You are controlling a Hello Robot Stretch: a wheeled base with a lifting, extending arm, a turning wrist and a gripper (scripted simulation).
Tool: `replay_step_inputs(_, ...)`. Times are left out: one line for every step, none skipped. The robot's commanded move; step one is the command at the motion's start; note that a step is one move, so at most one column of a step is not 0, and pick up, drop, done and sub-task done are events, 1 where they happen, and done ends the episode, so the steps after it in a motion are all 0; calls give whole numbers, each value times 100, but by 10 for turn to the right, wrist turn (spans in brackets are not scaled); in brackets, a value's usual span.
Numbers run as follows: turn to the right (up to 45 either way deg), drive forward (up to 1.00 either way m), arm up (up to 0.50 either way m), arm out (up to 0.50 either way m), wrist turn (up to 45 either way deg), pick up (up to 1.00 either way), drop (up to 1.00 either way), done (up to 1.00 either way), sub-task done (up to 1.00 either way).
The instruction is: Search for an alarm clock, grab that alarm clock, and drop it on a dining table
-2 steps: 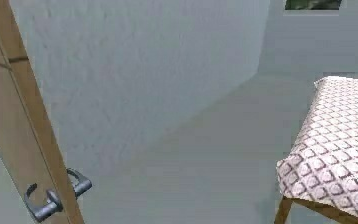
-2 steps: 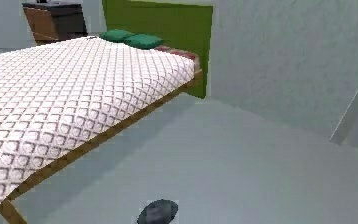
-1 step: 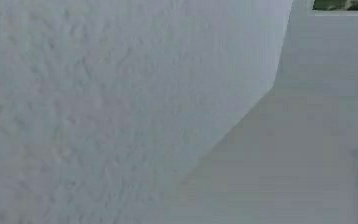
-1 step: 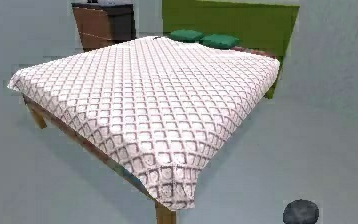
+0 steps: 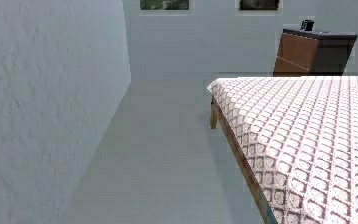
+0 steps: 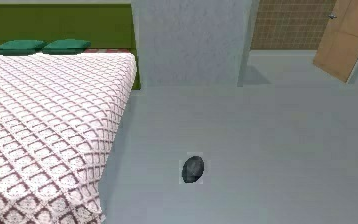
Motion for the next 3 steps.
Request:
replay_step_inputs(0, 5, 0, 0, 0, 0, 0, 0, 0)
replay_step_inputs(-30, 0, 0, 0, 0, 0, 0, 0, 0)
replay_step_inputs(0, 100, 0, 0, 0, 0, 0, 0, 0)
